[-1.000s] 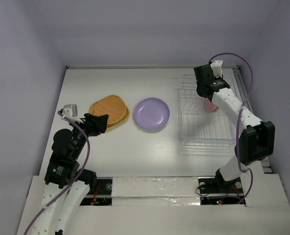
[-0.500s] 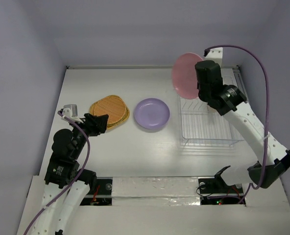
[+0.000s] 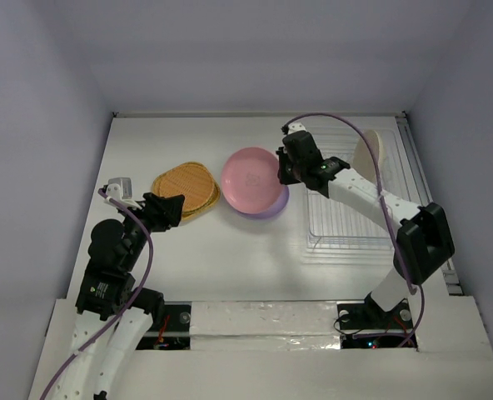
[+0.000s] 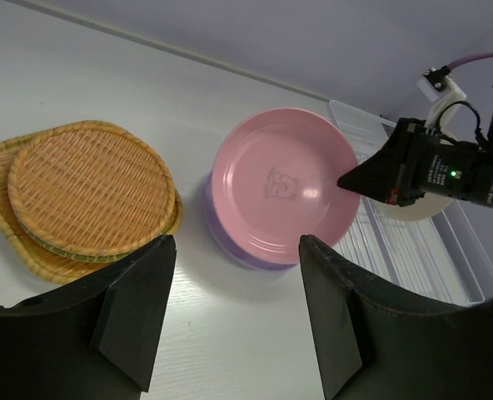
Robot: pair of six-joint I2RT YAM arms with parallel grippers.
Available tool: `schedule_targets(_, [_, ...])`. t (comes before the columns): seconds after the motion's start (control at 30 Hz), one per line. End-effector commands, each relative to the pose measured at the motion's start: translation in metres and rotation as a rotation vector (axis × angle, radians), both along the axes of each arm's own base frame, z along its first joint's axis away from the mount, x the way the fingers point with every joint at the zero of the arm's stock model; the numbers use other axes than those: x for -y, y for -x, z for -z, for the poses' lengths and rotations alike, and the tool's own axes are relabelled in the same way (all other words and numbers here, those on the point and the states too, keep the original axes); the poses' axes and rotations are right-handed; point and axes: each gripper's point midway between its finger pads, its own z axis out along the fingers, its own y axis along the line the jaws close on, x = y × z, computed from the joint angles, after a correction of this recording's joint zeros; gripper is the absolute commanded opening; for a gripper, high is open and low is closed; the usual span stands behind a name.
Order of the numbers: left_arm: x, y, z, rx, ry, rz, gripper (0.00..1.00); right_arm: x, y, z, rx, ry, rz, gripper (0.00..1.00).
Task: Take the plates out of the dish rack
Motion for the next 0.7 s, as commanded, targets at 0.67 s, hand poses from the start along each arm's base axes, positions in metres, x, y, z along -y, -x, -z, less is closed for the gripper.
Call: schedule_targets(0.67, [-0.001, -0.004, -0.007, 0.035, 0.006, -0.007, 0.58, -0.003, -0.021, 0.037, -0.014, -0.097, 0.132, 0.1])
